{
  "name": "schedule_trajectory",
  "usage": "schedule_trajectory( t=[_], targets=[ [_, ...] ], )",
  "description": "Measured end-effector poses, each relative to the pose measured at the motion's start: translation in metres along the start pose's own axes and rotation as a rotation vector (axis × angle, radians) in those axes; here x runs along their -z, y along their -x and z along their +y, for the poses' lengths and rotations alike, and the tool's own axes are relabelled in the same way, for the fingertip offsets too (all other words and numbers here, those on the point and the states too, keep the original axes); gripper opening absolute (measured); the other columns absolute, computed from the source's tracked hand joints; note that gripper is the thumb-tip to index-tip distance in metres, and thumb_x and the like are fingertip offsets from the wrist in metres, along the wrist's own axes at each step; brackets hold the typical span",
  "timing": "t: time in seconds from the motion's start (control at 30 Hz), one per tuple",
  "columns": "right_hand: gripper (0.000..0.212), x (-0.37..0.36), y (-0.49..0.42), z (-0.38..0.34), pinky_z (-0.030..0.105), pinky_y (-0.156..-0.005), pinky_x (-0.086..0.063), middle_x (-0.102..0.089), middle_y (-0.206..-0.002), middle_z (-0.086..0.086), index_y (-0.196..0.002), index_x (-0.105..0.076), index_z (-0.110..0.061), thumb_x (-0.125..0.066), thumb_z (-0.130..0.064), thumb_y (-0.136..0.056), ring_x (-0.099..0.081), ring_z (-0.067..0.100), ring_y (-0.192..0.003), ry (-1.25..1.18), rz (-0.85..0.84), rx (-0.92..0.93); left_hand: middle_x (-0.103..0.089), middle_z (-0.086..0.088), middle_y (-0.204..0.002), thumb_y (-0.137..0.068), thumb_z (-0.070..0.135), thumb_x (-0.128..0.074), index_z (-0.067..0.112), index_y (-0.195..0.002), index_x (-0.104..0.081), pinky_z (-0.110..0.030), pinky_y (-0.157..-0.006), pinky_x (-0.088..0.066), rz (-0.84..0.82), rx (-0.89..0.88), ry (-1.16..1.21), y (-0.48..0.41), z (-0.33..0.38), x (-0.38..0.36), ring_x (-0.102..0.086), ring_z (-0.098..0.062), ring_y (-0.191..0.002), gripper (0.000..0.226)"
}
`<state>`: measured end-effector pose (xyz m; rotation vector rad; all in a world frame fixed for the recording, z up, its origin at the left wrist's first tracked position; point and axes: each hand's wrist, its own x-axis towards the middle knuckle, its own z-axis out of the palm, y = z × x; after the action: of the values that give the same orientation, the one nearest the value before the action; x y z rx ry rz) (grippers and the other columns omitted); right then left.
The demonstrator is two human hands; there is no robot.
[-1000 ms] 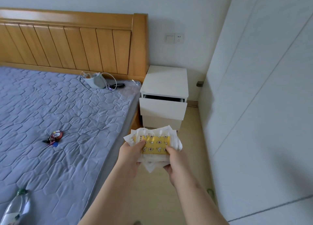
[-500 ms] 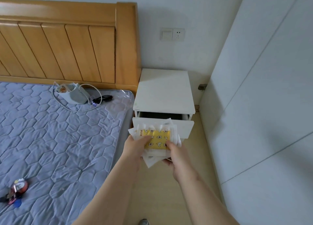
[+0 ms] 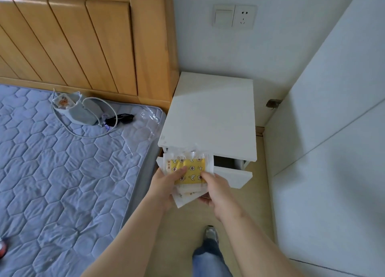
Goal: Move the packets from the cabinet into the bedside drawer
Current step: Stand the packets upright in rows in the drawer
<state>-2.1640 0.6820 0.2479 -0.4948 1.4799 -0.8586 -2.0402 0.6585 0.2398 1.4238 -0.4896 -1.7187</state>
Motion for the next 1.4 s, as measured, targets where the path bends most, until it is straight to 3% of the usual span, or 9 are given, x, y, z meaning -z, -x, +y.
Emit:
schedule_trajectory(
  t=[0.13, 0.37, 0.5, 0.6, 0.67, 0.77, 0.83, 1.13, 1.4],
  targets=[
    [0.015, 0.01, -0.066, -0.035, 0.026, -0.064, -0.047, -0.063, -0.087, 0.002, -0.094, -0.06, -0.015, -0.046, -0.018, -0.094, -0.058, 0.016, -0.076, 0.11, -0.018, -0.007, -0.07, -0.013, -0.096, -0.081, 0.004, -0.069, 0.008, -0.108, -0.056, -0.04, -0.059, -0.058, 0.141, 0.024, 0.039, -0.059, 0.014, -0.03, -0.071, -0.027, -0.077, 0.03],
    [0.006, 0.052, -0.16, -0.043, 0.023, -0.057, -0.036, -0.05, -0.077, -0.003, -0.093, -0.051, -0.014, -0.046, -0.018, -0.092, -0.046, 0.012, -0.068, 0.426, 0.062, -0.046, -0.07, -0.009, -0.097, -0.082, 0.004, -0.068, 0.014, -0.098, -0.06, -0.044, -0.067, -0.056, 0.327, 0.135, 0.086, -0.134, 0.004, -0.049, -0.068, -0.026, -0.082, 0.02],
    [0.009, 0.056, -0.208, -0.052, 0.023, -0.058, -0.036, -0.052, -0.081, -0.003, -0.096, -0.053, -0.016, -0.045, -0.016, -0.092, -0.047, 0.011, -0.072, 0.514, 0.07, -0.057, -0.07, -0.01, -0.098, -0.081, 0.006, -0.07, 0.011, -0.108, -0.059, -0.041, -0.065, -0.056, 0.377, 0.162, 0.026, -0.174, 0.007, -0.046, -0.069, -0.025, -0.082, 0.03],
    [0.013, 0.056, -0.237, -0.04, 0.027, -0.071, -0.041, -0.058, -0.097, 0.0, -0.097, -0.055, -0.018, -0.043, -0.017, -0.092, -0.053, 0.019, -0.093, 0.658, 0.061, -0.047, -0.07, -0.009, -0.097, -0.081, 0.006, -0.07, 0.013, -0.1, -0.06, -0.039, -0.063, -0.055, 0.39, 0.207, -0.014, -0.19, -0.003, -0.04, -0.069, -0.023, -0.079, 0.022],
    [0.019, 0.059, -0.254, -0.025, 0.033, -0.087, -0.041, -0.058, -0.113, 0.002, -0.107, -0.055, -0.021, -0.043, -0.02, -0.092, -0.049, 0.025, -0.113, 0.906, 0.021, -0.045, -0.07, -0.009, -0.098, -0.082, 0.007, -0.07, 0.014, -0.098, -0.06, -0.039, -0.063, -0.055, 0.414, 0.261, -0.001, -0.193, -0.014, -0.032, -0.068, -0.024, -0.081, 0.021],
    [0.045, 0.069, -0.276, -0.008, 0.04, -0.104, -0.028, -0.044, -0.14, 0.002, -0.138, -0.039, -0.022, -0.043, -0.02, -0.094, -0.034, 0.025, -0.132, 1.309, -0.064, -0.042, -0.069, -0.012, -0.108, -0.083, 0.007, -0.067, 0.01, -0.115, -0.059, -0.046, -0.073, -0.055, 0.378, 0.309, 0.041, -0.198, -0.022, -0.02, -0.068, -0.029, -0.093, 0.034],
    [0.055, 0.073, -0.289, 0.001, 0.046, -0.11, -0.02, -0.035, -0.147, 0.0, -0.145, -0.028, -0.023, -0.042, -0.016, -0.092, -0.027, 0.023, -0.136, 1.424, -0.116, -0.085, -0.068, -0.013, -0.11, -0.083, 0.007, -0.066, 0.009, -0.12, -0.057, -0.049, -0.078, -0.055, 0.355, 0.32, 0.04, -0.205, -0.025, -0.012, -0.067, -0.031, -0.096, 0.038],
    [0.05, 0.07, -0.3, 0.036, 0.051, -0.107, -0.023, -0.037, -0.139, 0.003, -0.136, -0.034, -0.026, -0.041, -0.011, -0.089, -0.031, 0.026, -0.129, 1.413, -0.136, -0.183, -0.069, -0.012, -0.111, -0.082, 0.009, -0.067, 0.011, -0.121, -0.057, -0.053, -0.083, -0.053, 0.328, 0.4, -0.061, -0.225, -0.043, 0.008, -0.067, -0.032, -0.097, 0.041],
    [0.039, 0.065, -0.267, 0.059, 0.045, -0.101, -0.027, -0.04, -0.134, 0.0, -0.128, -0.042, -0.028, -0.038, -0.017, -0.091, -0.033, 0.024, -0.125, 1.35, -0.246, -0.302, -0.07, -0.011, -0.106, -0.079, 0.009, -0.069, 0.012, -0.117, -0.058, -0.055, -0.087, -0.052, 0.313, 0.46, -0.105, -0.213, -0.052, 0.018, -0.068, -0.032, -0.095, 0.039]
  ],
)
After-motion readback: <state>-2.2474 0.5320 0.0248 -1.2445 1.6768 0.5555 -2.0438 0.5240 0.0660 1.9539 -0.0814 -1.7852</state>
